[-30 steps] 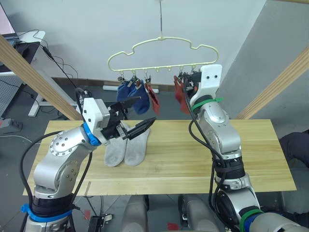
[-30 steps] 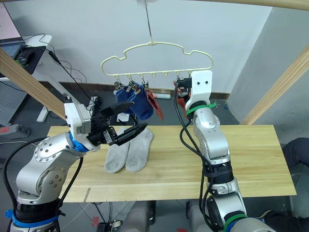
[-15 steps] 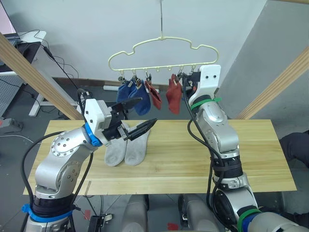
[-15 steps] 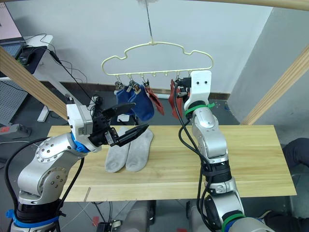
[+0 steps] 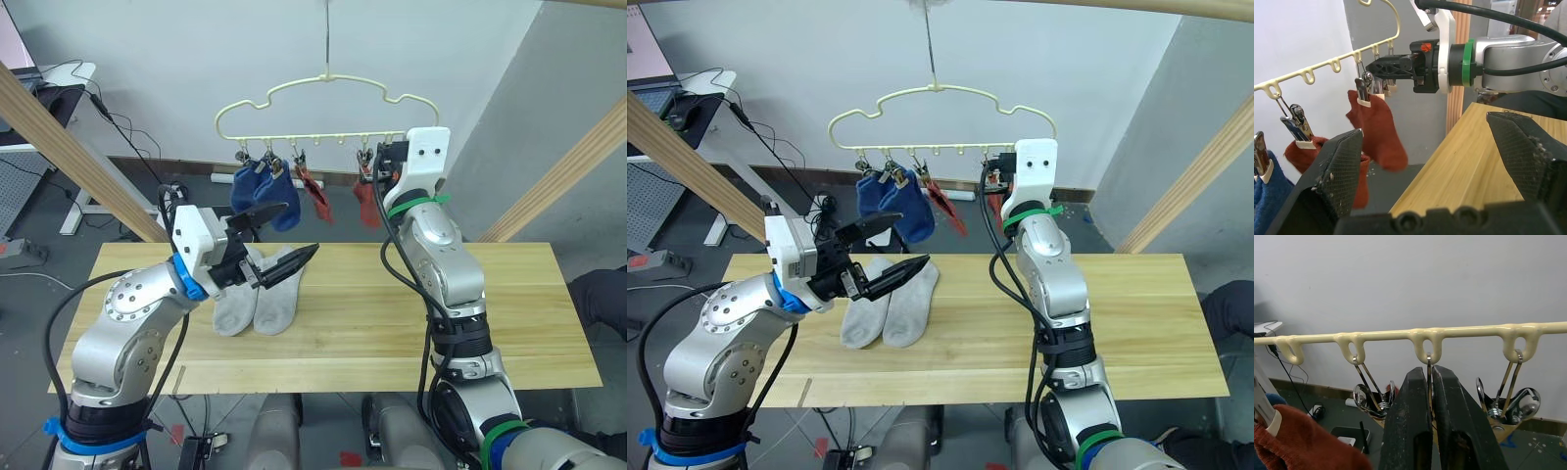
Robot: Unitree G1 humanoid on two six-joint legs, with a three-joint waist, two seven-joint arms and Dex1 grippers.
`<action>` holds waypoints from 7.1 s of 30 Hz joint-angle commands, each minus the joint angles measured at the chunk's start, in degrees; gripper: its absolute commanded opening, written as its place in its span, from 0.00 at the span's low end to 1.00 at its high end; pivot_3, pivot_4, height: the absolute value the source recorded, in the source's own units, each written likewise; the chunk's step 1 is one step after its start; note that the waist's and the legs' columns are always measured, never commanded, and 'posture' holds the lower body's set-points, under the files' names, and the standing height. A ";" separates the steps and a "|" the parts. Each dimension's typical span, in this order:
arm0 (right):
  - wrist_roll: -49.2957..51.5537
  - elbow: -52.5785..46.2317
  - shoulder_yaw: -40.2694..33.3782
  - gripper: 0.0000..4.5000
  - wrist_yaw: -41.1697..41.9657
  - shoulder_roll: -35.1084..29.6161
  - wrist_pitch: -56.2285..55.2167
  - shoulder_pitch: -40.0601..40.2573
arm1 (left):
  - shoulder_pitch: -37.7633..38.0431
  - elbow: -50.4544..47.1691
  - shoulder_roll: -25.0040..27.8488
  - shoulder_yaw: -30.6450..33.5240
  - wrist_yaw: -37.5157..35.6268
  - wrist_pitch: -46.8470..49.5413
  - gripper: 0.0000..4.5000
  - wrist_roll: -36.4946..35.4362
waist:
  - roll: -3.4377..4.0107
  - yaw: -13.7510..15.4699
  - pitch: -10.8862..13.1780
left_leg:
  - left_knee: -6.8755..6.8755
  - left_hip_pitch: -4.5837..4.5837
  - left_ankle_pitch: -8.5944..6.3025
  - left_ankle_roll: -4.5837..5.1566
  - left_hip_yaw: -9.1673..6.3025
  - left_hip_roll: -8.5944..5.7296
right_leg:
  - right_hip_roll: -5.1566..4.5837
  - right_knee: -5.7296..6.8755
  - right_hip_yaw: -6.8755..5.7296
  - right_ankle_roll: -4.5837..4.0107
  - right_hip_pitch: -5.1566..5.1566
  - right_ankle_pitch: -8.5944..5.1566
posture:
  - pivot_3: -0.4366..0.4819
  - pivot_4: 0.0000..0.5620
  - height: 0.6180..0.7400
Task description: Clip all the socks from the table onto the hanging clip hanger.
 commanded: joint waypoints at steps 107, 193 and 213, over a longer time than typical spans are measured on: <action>39.95 -6.88 -41.72 0.00 -4.01 0.34 66.36 -19.25 | -14.05 27.62 -18.32 -13.47 0.09 -18.81 0.00 19.31 | -0.01 -1.12 0.03 | 0.16 -0.08 -0.05 0.27 -0.03 -0.07 | -0.02 0.05 -0.03 -0.09 0.05 0.05 | 0.51 0.52 1.00; -0.81 -18.98 3.33 0.51 -5.20 -10.70 5.41 11.93 | -4.93 -3.91 1.43 2.00 1.21 12.77 1.00 -8.79 | -0.05 -0.94 0.08 | -0.15 -0.14 0.09 0.03 0.02 -0.02 | 0.00 -0.59 -0.05 -0.08 0.12 0.06 | 0.59 0.50 1.00; -3.62 -13.97 2.73 0.36 -4.31 -5.69 3.67 8.22 | -4.84 -3.26 1.25 0.85 2.31 11.44 1.00 -7.65 | -0.05 -0.87 0.08 | -0.11 -0.08 0.10 0.02 0.00 -0.02 | 0.00 -0.37 -0.05 -0.08 0.10 0.06 | 0.60 0.50 1.00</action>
